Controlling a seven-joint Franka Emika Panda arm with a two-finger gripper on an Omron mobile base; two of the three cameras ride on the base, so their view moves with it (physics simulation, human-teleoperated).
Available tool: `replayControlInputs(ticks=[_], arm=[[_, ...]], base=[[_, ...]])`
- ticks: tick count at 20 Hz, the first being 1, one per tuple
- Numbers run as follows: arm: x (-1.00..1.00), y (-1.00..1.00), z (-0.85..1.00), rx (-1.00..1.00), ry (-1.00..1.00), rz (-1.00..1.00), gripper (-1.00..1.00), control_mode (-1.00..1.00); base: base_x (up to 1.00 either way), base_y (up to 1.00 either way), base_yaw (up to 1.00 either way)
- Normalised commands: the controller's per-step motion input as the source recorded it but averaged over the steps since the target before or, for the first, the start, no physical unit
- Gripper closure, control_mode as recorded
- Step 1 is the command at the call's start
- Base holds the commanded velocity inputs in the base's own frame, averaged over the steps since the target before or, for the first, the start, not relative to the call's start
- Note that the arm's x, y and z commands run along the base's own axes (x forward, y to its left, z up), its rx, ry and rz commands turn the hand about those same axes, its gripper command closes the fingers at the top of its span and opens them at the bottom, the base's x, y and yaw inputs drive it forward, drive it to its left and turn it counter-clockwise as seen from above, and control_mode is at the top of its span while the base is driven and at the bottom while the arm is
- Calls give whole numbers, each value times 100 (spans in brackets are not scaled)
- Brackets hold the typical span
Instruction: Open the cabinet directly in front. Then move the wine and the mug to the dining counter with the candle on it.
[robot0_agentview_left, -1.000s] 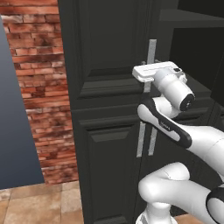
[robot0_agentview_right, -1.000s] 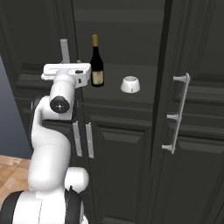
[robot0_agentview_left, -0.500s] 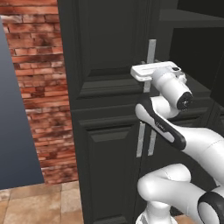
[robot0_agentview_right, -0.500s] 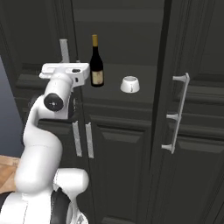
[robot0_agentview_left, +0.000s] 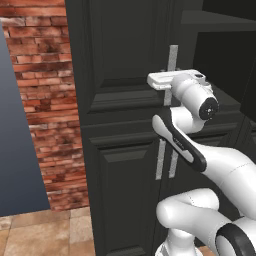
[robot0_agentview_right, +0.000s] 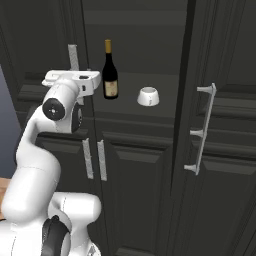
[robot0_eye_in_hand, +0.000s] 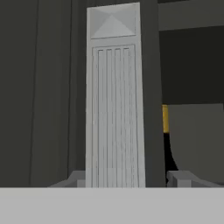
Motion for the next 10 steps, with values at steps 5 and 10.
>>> replayControlInputs(ticks=[5, 10], arm=[[-1, 0, 0, 0, 12, 0, 100, -100], [-34, 5, 0, 0, 15, 0, 100, -100]], base=[[0, 0, 0], [0, 0, 0]])
